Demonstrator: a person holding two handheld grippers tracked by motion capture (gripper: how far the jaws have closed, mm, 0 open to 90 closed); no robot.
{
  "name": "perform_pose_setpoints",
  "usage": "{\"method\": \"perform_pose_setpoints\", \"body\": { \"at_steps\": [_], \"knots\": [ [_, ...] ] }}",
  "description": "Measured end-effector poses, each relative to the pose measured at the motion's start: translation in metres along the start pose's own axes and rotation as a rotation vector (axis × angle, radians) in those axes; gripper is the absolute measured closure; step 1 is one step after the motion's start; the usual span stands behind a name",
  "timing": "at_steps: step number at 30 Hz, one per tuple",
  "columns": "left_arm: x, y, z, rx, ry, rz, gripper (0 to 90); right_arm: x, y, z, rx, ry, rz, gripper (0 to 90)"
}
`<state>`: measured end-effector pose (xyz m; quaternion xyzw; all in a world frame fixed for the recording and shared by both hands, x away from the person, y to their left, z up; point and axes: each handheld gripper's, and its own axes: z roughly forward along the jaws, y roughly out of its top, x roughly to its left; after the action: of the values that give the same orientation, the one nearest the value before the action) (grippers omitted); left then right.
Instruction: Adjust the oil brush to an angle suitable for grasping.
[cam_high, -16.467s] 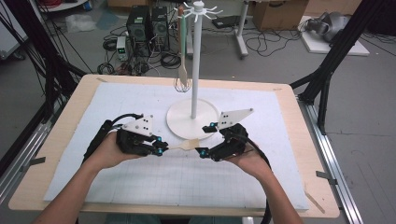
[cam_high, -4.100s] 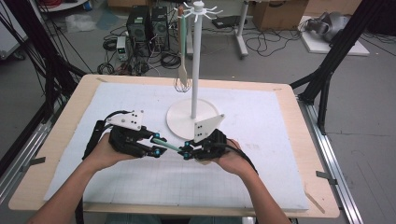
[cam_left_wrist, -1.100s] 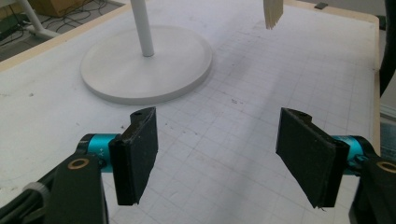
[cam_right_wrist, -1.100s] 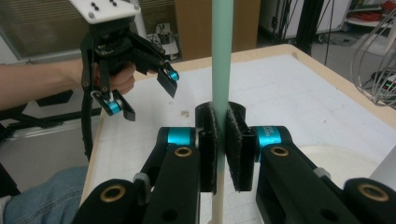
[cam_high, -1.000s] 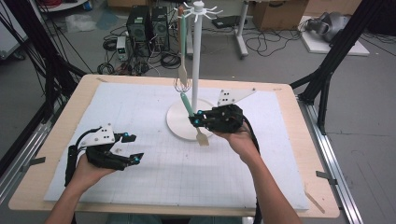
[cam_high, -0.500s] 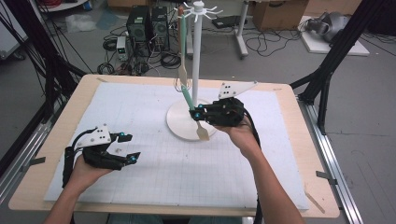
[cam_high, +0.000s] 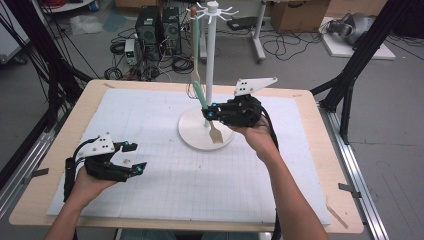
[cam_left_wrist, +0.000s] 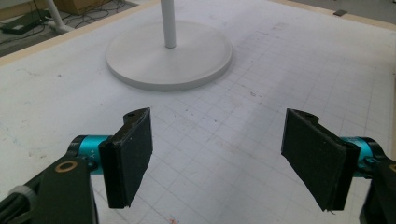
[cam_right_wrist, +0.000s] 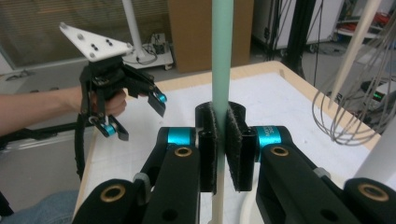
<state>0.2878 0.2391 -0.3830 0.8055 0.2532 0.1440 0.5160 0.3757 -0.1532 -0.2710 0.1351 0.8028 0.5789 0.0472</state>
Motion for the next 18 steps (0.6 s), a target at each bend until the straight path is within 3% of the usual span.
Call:
{"method": "perform_pose_setpoints", "body": {
  "at_steps": [18],
  "knots": [
    [0.003, -0.006, 0.0, 0.02, 0.011, -0.018, 18.5, -0.004, 0.02, -0.008, -0.025, -0.017, -0.008, 84.1]
  ]
}}
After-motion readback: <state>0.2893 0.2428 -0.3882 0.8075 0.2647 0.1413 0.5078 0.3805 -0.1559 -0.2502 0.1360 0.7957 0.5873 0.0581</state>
